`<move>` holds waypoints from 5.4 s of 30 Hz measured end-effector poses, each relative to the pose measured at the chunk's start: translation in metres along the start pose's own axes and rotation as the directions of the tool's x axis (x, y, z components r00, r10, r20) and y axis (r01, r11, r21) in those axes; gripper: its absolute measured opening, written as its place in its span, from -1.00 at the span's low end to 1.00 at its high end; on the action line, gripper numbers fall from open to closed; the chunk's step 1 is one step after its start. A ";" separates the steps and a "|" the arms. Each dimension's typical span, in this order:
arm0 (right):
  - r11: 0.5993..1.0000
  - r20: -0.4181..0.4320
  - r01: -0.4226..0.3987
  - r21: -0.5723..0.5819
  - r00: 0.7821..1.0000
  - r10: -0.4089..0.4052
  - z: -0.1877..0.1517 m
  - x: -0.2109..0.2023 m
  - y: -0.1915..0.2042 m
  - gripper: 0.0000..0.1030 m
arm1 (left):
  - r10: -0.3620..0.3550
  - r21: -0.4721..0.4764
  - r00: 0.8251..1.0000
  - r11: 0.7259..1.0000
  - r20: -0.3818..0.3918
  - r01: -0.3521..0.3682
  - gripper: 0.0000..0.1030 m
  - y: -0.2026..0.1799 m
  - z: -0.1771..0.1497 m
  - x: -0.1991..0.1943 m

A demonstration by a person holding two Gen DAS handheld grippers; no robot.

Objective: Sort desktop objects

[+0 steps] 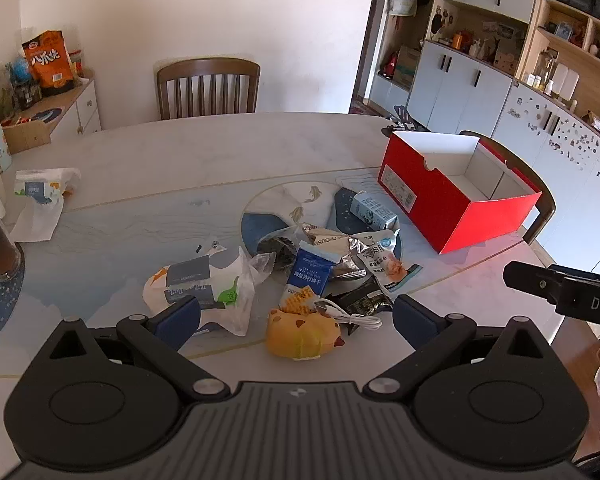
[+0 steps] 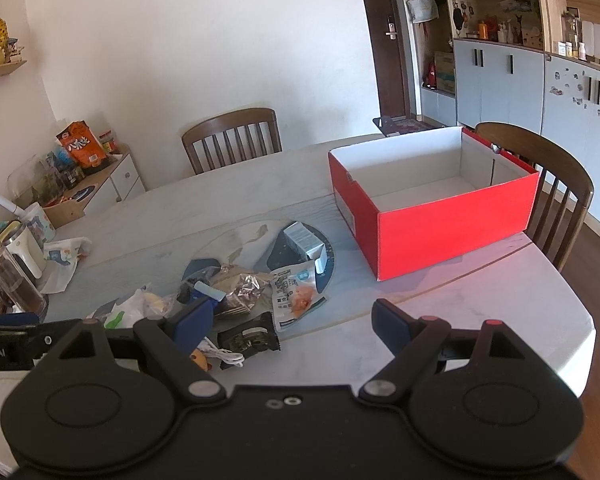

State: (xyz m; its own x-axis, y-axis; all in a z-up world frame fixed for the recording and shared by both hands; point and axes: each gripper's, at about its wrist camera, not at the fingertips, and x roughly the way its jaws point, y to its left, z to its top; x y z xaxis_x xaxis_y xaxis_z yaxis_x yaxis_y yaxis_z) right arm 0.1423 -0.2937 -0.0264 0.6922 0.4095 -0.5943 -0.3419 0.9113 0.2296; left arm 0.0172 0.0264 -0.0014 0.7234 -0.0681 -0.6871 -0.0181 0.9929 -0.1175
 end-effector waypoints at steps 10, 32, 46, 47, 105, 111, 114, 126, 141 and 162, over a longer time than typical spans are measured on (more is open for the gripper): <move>0.993 -0.022 -0.112 -0.046 0.994 0.111 0.000 0.010 0.016 0.68 | -0.006 -0.023 1.000 1.000 0.002 0.006 1.00 0.017 0.004 0.006; 0.967 -0.136 -0.160 -0.198 0.982 0.134 -0.033 0.061 0.079 0.65 | 0.037 0.055 0.999 0.998 0.024 -0.038 1.00 0.074 0.007 0.067; 0.967 -0.187 -0.133 -0.219 0.978 0.092 -0.054 0.095 0.113 0.64 | -0.129 0.311 0.991 0.941 -0.024 0.130 0.99 0.103 -0.003 0.088; 0.967 -0.192 -0.131 -0.218 0.977 0.089 -0.055 0.099 0.115 0.64 | -0.130 0.329 0.991 0.935 -0.025 0.131 0.99 0.102 -0.004 0.090; 0.954 -0.164 -0.073 -0.291 0.986 0.025 -0.029 0.094 0.132 0.28 | -0.237 0.306 0.970 0.929 0.061 0.208 -0.84 0.099 0.011 0.062; 0.947 -0.160 -0.107 -0.304 0.985 0.060 -0.011 0.084 0.117 0.28 | -0.216 0.302 0.974 0.935 0.065 0.187 -0.84 0.074 0.022 0.049; 0.944 -0.160 -0.116 -0.308 0.985 0.069 0.001 0.081 0.103 0.28 | -0.218 0.293 0.974 0.937 0.060 0.191 -0.84 0.058 0.029 0.048; 0.935 -0.148 -0.144 -0.323 0.984 0.100 0.057 0.082 0.026 0.28 | -0.216 0.294 0.975 0.937 0.061 0.189 -0.84 -0.026 0.067 0.066; 0.931 -0.116 -0.155 -0.330 0.986 0.123 0.112 0.091 -0.071 0.28 | -0.251 0.359 0.967 0.907 0.043 0.219 -0.84 -0.132 0.113 0.110; 0.948 -0.099 -0.059 -0.313 0.995 0.029 0.158 0.139 -0.168 0.28 | -0.301 0.458 0.954 0.846 -0.016 0.274 -0.84 -0.229 0.193 0.208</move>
State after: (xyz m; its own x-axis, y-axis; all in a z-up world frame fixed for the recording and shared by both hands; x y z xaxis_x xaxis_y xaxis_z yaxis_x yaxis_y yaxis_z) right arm 0.3963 -0.3826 -0.0263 0.6159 0.4294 -0.6605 -0.5638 0.8258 0.0112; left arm 0.3050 -0.1968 0.0208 0.6841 -0.3649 -0.6316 0.4990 0.8657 0.0403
